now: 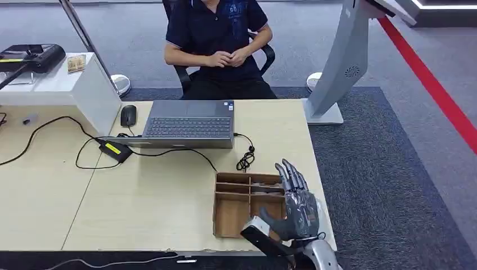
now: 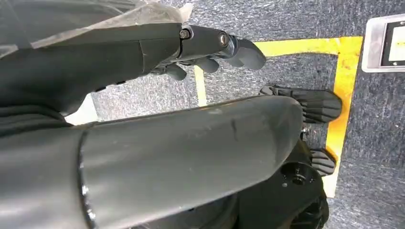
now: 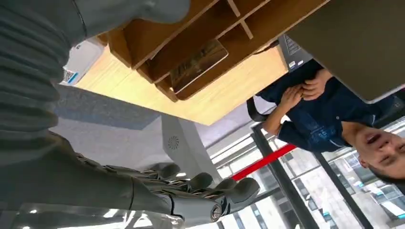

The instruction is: Pass the card to the sensor for recognition and then transmit it.

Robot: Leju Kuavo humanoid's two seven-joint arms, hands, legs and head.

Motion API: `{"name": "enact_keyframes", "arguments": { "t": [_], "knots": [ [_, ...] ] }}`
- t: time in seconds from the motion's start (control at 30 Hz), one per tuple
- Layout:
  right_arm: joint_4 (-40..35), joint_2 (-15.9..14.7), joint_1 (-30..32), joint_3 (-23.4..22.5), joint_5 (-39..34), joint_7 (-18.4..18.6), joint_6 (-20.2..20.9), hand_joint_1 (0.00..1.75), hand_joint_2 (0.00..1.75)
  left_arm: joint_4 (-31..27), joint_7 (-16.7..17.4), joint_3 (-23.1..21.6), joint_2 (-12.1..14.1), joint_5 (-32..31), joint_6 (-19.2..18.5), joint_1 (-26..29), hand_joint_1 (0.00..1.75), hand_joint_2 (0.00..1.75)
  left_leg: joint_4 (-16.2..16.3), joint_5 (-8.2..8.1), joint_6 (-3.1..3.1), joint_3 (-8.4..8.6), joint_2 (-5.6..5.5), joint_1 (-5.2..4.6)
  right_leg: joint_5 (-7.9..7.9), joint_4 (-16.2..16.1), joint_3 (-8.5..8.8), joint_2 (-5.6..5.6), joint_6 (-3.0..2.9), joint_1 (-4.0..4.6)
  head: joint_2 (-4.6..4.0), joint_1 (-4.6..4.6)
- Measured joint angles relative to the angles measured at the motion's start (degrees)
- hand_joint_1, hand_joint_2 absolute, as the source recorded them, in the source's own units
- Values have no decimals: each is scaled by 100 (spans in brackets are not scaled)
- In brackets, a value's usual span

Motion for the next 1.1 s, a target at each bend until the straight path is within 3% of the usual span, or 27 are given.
{"name": "enact_keyframes", "arguments": {
  "t": [0.23, 1.1],
  "knots": [
    [483, 179, -123, 28, -186, -105, -295, 0, 175, 0, 0, -4, 4, -31, -17, -3, 0, 0, 0, 0, 0, 0, 0, 0, 0, 0, 0, 0, 0, 0, 0, 0],
    [867, 275, -307, -203, 70, -63, -395, 0, 175, 0, 0, -7, 52, -140, -70, -2, 0, 0, 0, 0, 0, 0, 0, 0, 0, 0, 0, 0, 0, 0, 0, 0]
  ]
}}
